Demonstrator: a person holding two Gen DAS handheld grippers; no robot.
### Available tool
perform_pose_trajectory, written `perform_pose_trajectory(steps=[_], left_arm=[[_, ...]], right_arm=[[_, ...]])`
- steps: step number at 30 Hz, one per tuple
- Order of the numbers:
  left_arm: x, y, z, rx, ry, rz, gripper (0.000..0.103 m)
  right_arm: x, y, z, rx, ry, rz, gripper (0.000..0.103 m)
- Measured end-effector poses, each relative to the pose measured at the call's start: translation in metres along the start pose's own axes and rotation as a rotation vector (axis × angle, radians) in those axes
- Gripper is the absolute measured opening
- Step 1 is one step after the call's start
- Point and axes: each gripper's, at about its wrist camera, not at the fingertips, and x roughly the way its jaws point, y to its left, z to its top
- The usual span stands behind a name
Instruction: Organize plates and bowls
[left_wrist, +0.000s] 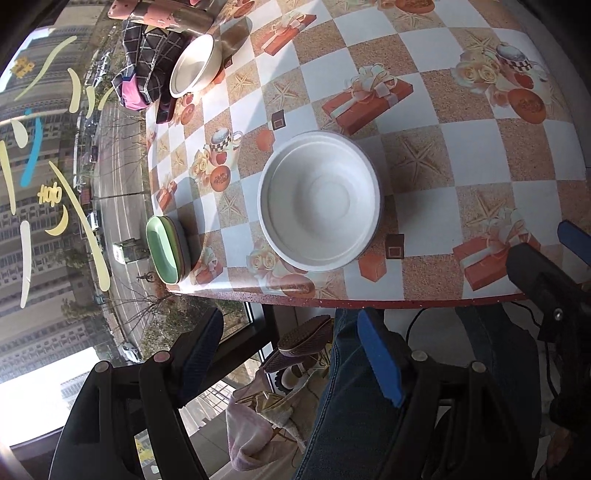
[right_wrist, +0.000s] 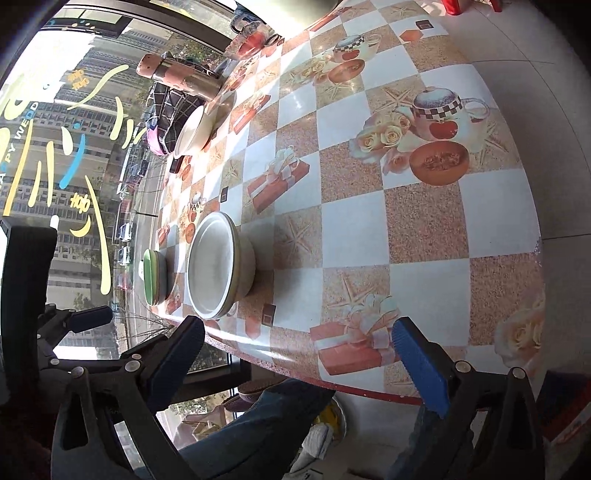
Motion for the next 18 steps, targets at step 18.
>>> perform_pose_trajectory(steps=[18], left_arm=[[0.093, 0.165, 0.053, -0.061, -0.245, -0.357, 0.079]], right_arm=[[0.068, 0.081, 0.040, 0.118, -0.012, -0.365, 0.102]])
